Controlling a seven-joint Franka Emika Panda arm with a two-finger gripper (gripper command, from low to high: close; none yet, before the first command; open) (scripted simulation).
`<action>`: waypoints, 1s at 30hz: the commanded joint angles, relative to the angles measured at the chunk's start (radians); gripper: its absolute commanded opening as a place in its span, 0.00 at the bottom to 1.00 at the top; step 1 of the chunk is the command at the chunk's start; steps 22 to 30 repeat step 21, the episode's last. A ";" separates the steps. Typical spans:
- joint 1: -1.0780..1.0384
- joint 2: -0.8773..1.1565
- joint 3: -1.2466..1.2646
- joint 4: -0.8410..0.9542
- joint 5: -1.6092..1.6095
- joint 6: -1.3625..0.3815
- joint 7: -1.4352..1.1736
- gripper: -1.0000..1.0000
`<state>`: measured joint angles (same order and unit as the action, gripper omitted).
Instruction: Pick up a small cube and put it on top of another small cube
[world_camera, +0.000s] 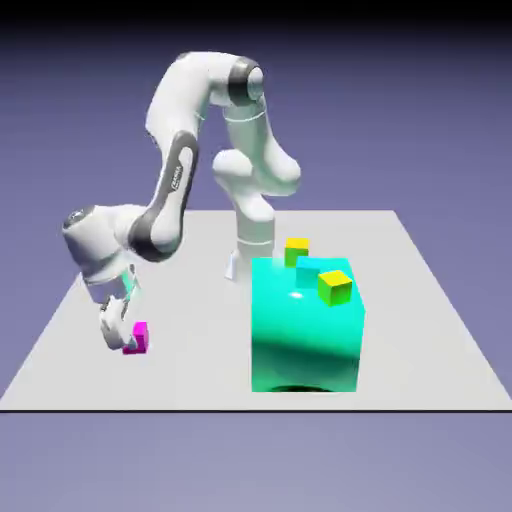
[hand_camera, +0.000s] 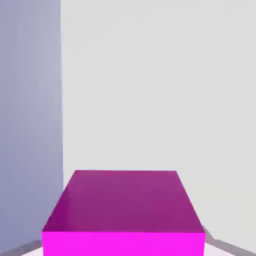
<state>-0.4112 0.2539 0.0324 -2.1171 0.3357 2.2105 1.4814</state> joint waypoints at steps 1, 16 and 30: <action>0.017 -0.030 0.036 0.004 -0.014 -0.035 0.000 0.00; 0.211 -0.324 0.435 -0.053 -0.139 -0.270 -0.021 0.00; 0.212 -0.323 0.435 -0.058 -0.139 -0.264 -0.021 1.00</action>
